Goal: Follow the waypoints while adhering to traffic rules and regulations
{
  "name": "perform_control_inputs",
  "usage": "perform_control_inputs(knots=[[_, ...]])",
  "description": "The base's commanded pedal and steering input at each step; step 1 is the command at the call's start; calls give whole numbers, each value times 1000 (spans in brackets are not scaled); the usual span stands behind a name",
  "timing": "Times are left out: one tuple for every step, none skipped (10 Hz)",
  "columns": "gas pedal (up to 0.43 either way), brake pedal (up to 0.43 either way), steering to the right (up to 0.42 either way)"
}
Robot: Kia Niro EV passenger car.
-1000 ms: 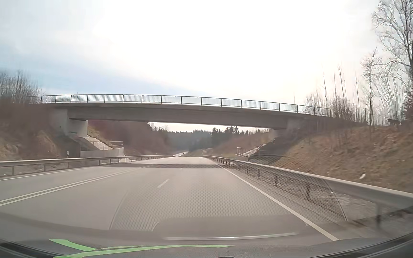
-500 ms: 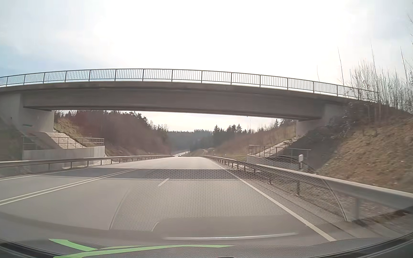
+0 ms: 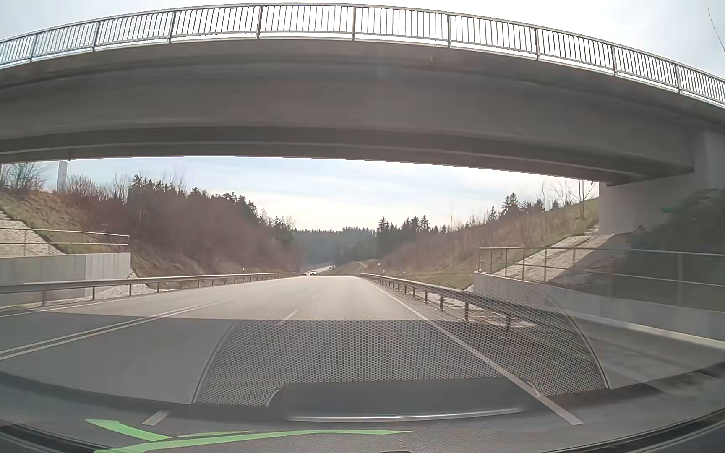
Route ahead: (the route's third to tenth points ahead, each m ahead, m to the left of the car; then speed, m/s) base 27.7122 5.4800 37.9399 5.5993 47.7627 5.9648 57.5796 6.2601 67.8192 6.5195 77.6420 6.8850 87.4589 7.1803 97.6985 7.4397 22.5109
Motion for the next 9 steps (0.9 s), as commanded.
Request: perform_control_inputs(knots=[[87, 0, 0], [87, 0, 0], [98, 0, -1], [98, 0, -1], [98, 0, -1], [98, 0, -1], [98, 0, -1], [98, 0, -1], [98, 0, -1]])
